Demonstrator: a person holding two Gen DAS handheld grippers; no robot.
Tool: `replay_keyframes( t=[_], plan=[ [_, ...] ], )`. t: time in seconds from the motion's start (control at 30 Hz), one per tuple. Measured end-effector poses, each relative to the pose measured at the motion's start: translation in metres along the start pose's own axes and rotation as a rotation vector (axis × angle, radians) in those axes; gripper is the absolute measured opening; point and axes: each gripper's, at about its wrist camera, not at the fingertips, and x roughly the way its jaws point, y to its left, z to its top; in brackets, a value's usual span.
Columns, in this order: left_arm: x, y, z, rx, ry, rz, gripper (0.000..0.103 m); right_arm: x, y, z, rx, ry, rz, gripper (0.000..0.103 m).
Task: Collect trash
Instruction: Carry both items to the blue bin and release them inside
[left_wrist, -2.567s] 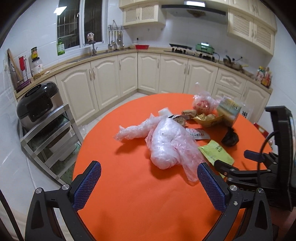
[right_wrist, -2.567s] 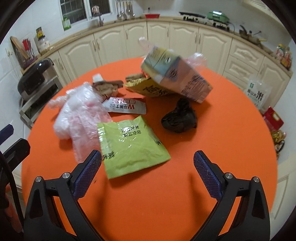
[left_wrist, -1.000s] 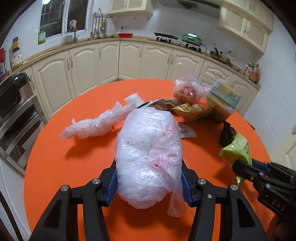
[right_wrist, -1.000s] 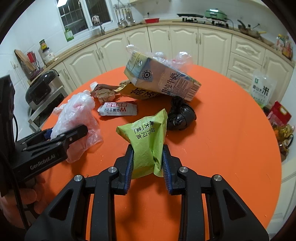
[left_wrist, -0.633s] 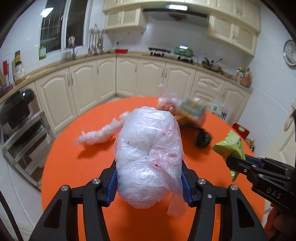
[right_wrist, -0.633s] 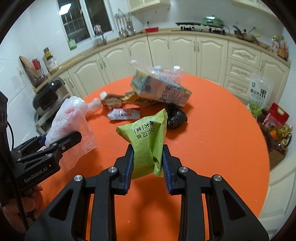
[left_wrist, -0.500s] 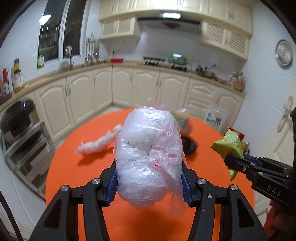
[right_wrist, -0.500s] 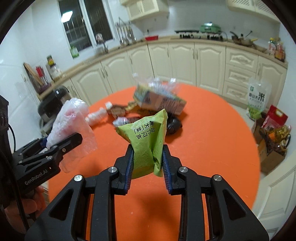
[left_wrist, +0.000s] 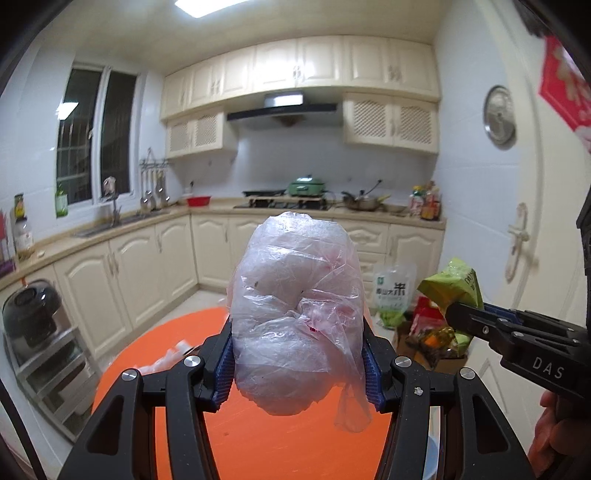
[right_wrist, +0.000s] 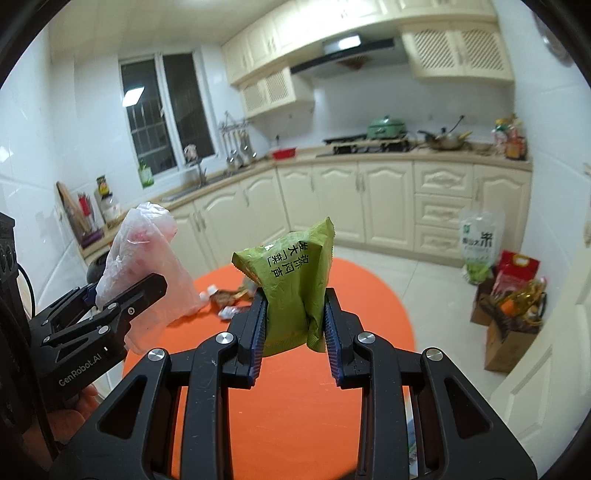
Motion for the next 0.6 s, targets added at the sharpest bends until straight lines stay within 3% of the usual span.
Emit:
replay_keyframes(
  t=[0.27, 0.6],
  plan=[
    [0.007, -0.049, -0.019, 0.06, 0.032, -0.131, 0.052, -0.036, -0.066, -0.008, 0.086, -0.034, -0.108, 0.027],
    [0.071, -0.139, -0.067, 0.148, 0.212, -0.342, 0.052, -0.043, -0.21, -0.053, 0.287, 0.06, -0.308, 0.027]
  ],
)
